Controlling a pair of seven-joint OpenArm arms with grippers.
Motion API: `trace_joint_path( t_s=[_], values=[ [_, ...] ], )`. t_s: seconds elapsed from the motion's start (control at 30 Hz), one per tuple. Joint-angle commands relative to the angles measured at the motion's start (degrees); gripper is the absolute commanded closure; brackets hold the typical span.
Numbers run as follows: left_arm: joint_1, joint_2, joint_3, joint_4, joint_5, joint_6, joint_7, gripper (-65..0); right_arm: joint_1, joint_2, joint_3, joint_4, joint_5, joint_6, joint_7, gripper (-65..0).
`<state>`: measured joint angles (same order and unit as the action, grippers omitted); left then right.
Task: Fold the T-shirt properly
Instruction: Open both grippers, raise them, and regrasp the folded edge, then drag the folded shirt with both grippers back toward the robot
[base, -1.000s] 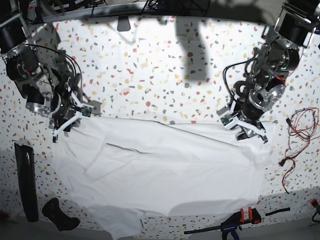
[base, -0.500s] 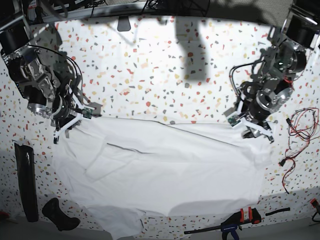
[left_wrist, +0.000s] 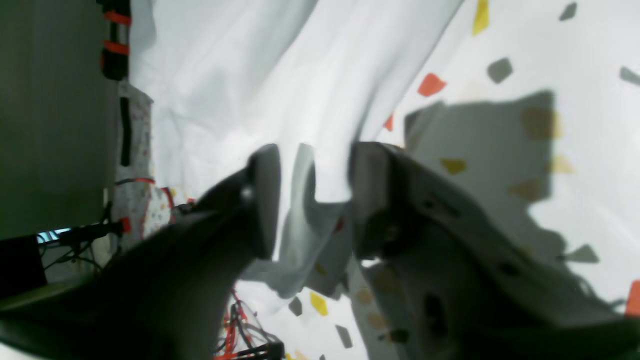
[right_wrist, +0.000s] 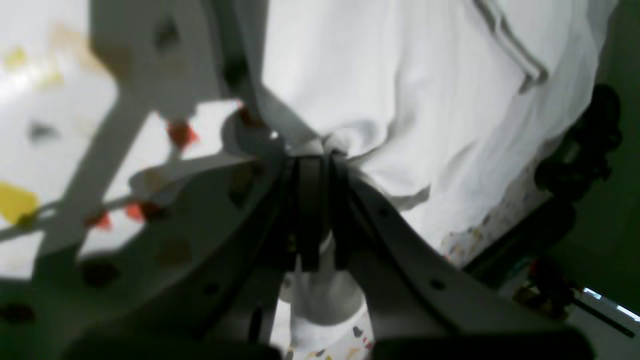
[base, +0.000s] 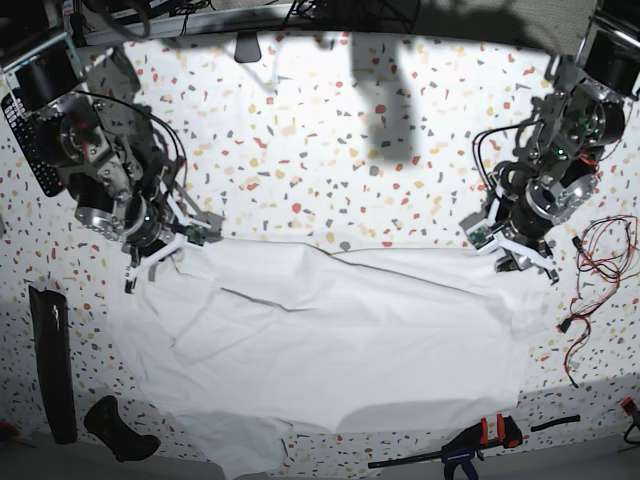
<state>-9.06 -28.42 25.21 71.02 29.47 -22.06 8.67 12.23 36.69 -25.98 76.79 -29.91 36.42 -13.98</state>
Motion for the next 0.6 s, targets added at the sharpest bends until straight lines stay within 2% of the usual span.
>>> trace_joint_path(
  t_s=[0.0, 0.07, 0.17, 0.27, 0.33, 0.43, 0.57],
  values=[
    [-0.6, -0.9, -0.3, -0.4, 0.5, -0.4, 1.8, -12.8, 1.2, 0.6, 0.4, 0.7, 0.4, -0.6, 0.4, 0.0],
    [-0.6, -0.9, -0.3, -1.0, 0.5, 0.0, 1.7, 0.0, 1.2, 0.6, 0.4, 0.7, 0.5, -0.6, 0.1, 0.0],
    [-0.5, -0.8, -0.3, -0.9, -0.6, 3.5, 1.8, 0.0, 1.3, 0.7, 0.4, 0.7, 0.5, -0.6, -2.0, 0.0],
    [-0.5, -0.9, -0.3, -0.9, -7.2, 8.1, 2.2, 0.0, 1.3, 1.1, 0.4, 0.7, 1.2, -0.6, -2.2, 0.0],
    [-0.5, -1.0, -0.3, -0.9, -10.8, 8.5, 2.2, 0.0, 1.3, 1.7, 0.5, 0.7, 4.3, -0.7, -2.6, 0.0],
    [-0.5, -1.0, -0.3, -0.9, -11.1, 8.4, 2.0, 0.0, 1.3, 3.0, 0.5, 0.7, 8.0, -0.7, -3.2, 0.0],
    [-0.4, -0.9, -0.3, -0.9, -11.1, 8.4, 2.6, 0.0, 1.4, 3.9, 0.5, 0.7, 13.3, -0.7, -7.2, 0.0]
  ],
)
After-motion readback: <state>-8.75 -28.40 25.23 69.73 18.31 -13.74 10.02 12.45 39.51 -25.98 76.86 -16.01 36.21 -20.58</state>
